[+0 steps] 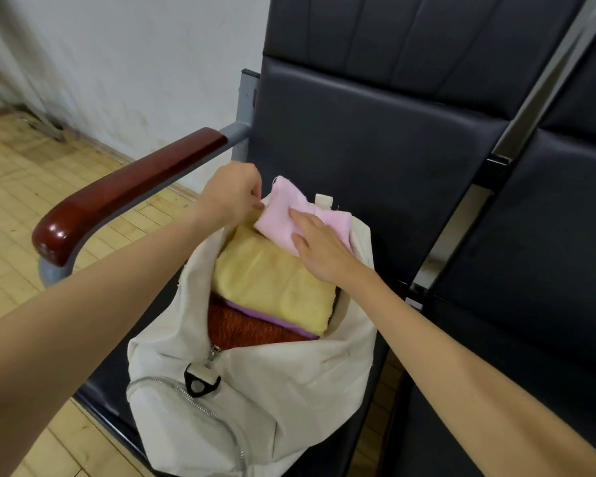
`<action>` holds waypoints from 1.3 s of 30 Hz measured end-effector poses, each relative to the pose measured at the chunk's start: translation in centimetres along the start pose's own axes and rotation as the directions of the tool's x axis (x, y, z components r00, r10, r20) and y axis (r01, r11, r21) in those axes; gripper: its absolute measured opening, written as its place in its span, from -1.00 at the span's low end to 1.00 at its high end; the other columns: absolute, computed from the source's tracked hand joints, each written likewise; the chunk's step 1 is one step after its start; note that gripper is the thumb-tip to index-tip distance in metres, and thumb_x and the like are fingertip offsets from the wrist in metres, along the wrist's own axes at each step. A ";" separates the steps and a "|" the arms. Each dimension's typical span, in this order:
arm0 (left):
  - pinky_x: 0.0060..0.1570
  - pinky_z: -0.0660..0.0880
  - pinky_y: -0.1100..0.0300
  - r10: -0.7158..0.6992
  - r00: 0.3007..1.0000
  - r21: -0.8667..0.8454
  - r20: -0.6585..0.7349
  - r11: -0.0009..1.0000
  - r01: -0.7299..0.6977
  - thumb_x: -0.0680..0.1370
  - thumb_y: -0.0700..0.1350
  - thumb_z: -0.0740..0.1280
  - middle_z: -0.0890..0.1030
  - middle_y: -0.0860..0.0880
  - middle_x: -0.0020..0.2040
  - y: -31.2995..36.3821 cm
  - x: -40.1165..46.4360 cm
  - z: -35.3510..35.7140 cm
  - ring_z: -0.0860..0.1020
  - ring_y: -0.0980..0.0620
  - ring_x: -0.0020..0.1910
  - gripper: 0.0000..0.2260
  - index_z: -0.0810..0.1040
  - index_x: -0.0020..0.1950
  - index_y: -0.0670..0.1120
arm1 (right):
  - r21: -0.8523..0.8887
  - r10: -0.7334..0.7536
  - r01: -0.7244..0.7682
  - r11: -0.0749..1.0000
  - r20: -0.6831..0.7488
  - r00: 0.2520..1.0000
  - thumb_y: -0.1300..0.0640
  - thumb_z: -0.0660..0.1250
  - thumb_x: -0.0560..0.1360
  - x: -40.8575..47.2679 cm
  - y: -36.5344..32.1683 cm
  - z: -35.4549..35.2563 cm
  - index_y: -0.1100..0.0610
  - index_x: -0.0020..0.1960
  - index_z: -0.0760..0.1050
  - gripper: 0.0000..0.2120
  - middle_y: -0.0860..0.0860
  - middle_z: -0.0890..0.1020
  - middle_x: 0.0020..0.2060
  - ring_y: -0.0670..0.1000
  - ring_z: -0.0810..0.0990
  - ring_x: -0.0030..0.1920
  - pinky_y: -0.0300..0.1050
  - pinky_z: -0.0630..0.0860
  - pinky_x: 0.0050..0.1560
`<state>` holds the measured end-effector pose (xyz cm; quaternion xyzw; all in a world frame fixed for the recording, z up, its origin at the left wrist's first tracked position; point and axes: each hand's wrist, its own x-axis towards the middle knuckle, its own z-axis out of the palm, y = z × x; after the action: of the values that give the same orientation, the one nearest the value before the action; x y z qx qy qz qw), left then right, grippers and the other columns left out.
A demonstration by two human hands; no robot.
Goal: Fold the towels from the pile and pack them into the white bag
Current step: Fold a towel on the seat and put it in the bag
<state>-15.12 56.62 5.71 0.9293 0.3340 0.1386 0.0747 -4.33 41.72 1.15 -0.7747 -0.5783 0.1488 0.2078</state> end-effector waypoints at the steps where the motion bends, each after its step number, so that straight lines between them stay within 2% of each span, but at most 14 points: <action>1: -0.25 0.38 0.10 -0.047 0.994 -0.037 -0.101 0.998 0.043 0.47 -0.16 0.40 0.50 -0.05 -0.26 0.1 -0.1 0.2 0.49 -0.06 -0.22 -0.85 0.55 -0.28 -0.16 | -0.007 -0.009 0.009 1.000 0.011 1.000 0.11 -0.01 0.66 0.1 0.0 -0.2 0.10 0.55 0.03 -0.53 0.07 0.20 0.49 0.08 0.26 0.42 -0.09 0.19 0.36; 5: -0.25 0.31 0.18 -0.229 0.905 -0.264 -0.359 0.955 0.136 0.49 -0.13 0.35 0.50 -0.08 -0.19 0.5 -0.9 0.9 0.45 -0.02 -0.20 -0.85 0.55 -0.24 -0.17 | -0.036 0.015 -0.010 0.999 0.153 0.988 -0.06 -0.12 0.67 0.7 -0.3 0.3 -0.13 0.54 -0.03 -0.55 0.02 -0.04 0.55 0.09 0.12 0.51 -0.04 0.04 0.47; 7: -0.31 0.31 0.28 -0.270 0.909 -0.382 -0.319 0.914 0.138 0.47 -0.14 0.40 0.57 -0.06 -0.24 -0.1 -0.8 0.7 0.52 -0.01 -0.21 -0.88 0.60 -0.24 -0.15 | -0.114 0.045 -0.023 0.993 0.196 0.980 -0.14 -0.17 0.65 1.3 -0.6 1.2 -0.19 0.53 -0.07 -0.55 0.05 -0.07 0.55 0.18 0.14 0.50 0.13 0.09 0.47; 10: -0.23 0.45 0.20 -0.241 0.938 -0.463 -0.248 0.880 0.104 0.44 -0.15 0.46 0.63 -0.06 -0.27 -0.6 -0.7 0.3 0.56 0.01 -0.24 -0.91 0.65 -0.22 -0.16 | -0.171 0.130 -0.093 0.981 0.219 0.967 -0.17 -0.20 0.63 2.3 -0.7 1.7 -0.22 0.52 -0.09 -0.54 0.04 -0.08 0.55 0.24 0.15 0.48 0.19 0.13 0.44; 14: -0.19 0.30 0.29 -0.299 0.872 -0.404 -0.387 0.906 0.131 0.52 -0.10 0.39 0.58 -0.04 -0.18 -0.1 -1.0 1.0 0.49 0.07 -0.20 -0.87 0.61 -0.18 -0.14 | -0.240 0.195 -0.132 0.962 0.261 0.945 -0.20 -0.22 0.62 4.0 -2.2 1.6 -0.14 0.52 0.08 -0.49 0.06 0.09 0.53 0.21 0.21 0.44 0.15 0.19 0.42; 16: -0.18 0.33 0.29 -0.420 0.802 -0.492 -0.424 0.851 0.185 0.54 -0.08 0.38 0.60 -0.06 -0.15 -0.5 -0.9 1.3 0.51 0.07 -0.17 -0.84 0.58 -0.19 -0.14 | -0.262 0.222 -0.142 0.955 0.308 0.925 -0.24 -0.22 0.60 4.5 -2.8 2.2 0.00 0.50 0.21 -0.40 0.09 0.25 0.48 0.17 0.26 0.43 0.10 0.21 0.41; 18: -0.15 0.40 0.26 -0.488 0.770 -0.571 -0.411 0.796 0.200 0.54 -0.06 0.38 0.60 -0.07 -0.14 -0.8 -0.8 1.5 0.53 0.05 -0.16 -0.84 0.58 -0.16 -0.14 | -0.272 0.250 -0.160 0.949 0.339 0.907 -0.22 -0.19 0.61 4.9 -2.8 2.6 0.03 0.51 0.19 -0.42 0.08 0.22 0.49 0.19 0.22 0.45 0.10 0.17 0.43; 22: -0.13 0.44 0.21 -0.365 0.829 -0.511 -0.425 0.852 0.113 0.52 -0.07 0.40 0.56 -0.03 -0.17 -0.3 -1.4 1.4 0.51 0.05 -0.17 -0.86 0.55 -0.19 -0.11 | -0.294 0.286 -0.189 0.937 0.331 0.899 -0.15 -0.15 0.64 5.8 -2.2 2.6 -0.21 0.53 -0.13 -0.53 -0.03 -0.20 0.54 0.33 -0.16 0.50 0.34 -0.04 0.45; 27: -0.17 0.40 0.32 -0.260 0.878 -0.450 -0.402 0.891 0.058 0.52 -0.08 0.40 0.51 0.03 -0.20 0.5 -2.0 2.0 0.48 0.09 -0.18 -0.88 0.56 -0.18 -0.07 | -0.347 0.391 -0.291 0.892 0.267 0.881 -0.07 -0.03 0.64 7.4 -2.1 3.4 -0.24 0.50 -0.28 -0.44 -0.06 -0.33 0.51 0.34 -0.23 0.48 0.35 -0.12 0.43; 30: -0.25 0.30 0.45 -0.237 0.891 -0.429 -0.387 0.902 0.054 0.53 -0.09 0.39 0.48 0.04 -0.20 0.7 -2.3 2.1 0.46 0.10 -0.19 -0.88 0.53 -0.19 -0.02 | -0.318 0.446 -0.363 0.876 0.245 0.861 -0.21 -0.01 0.57 8.1 -1.9 3.3 -0.26 0.50 -0.21 -0.42 -0.02 -0.21 0.54 0.28 -0.18 0.50 0.25 -0.09 0.44; 33: -0.21 0.38 0.33 -0.231 0.903 -0.407 -0.363 0.911 0.069 0.52 -0.07 0.40 0.52 0.02 -0.20 0.4 -2.3 1.9 0.48 0.08 -0.19 -0.89 0.56 -0.18 -0.06 | -0.195 0.485 -0.446 0.873 0.274 0.830 -0.44 -0.14 0.40 8.9 -0.5 3.1 -0.22 0.52 -0.03 -0.28 -0.03 0.06 0.53 0.12 0.05 0.50 0.01 0.04 0.43; 36: -0.17 0.41 0.22 -0.283 0.903 -0.410 -0.324 0.902 0.136 0.53 -0.05 0.38 0.58 0.00 -0.17 0.9 -2.4 1.4 0.50 0.07 -0.19 -0.87 0.59 -0.12 -0.10 | -0.072 0.315 -0.307 0.949 0.260 0.913 -0.13 0.08 0.59 6.7 -0.9 2.0 0.04 0.44 0.31 -0.52 0.08 0.37 0.39 0.12 0.36 0.35 -0.03 0.30 0.35; 37: -0.17 0.38 0.24 -0.294 0.902 -0.399 -0.317 0.904 0.155 0.55 -0.05 0.36 0.58 -0.01 -0.15 1.2 -2.4 1.2 0.49 0.08 -0.18 -0.87 0.59 -0.10 -0.10 | -0.077 0.272 -0.262 0.962 0.201 0.941 0.02 0.13 0.61 5.6 -1.0 1.7 0.13 0.39 0.37 -0.61 0.14 0.39 0.36 0.17 0.38 0.32 0.01 0.34 0.31; 39: -0.14 0.37 0.25 -0.302 0.905 -0.357 -0.299 0.915 0.187 0.57 -0.09 0.31 0.60 -0.04 -0.07 2.1 -2.7 0.9 0.49 0.07 -0.14 -0.87 0.59 -0.01 -0.13 | -0.175 0.242 -0.227 0.958 0.072 0.968 0.07 0.11 0.61 3.2 -0.6 1.3 0.18 0.31 0.41 -0.66 0.17 0.36 0.35 0.20 0.37 0.30 0.02 0.35 0.23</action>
<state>-15.64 53.24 4.76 0.8155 0.4300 0.3424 0.1813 -4.55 45.17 0.34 -0.8447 -0.5017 0.1594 0.0966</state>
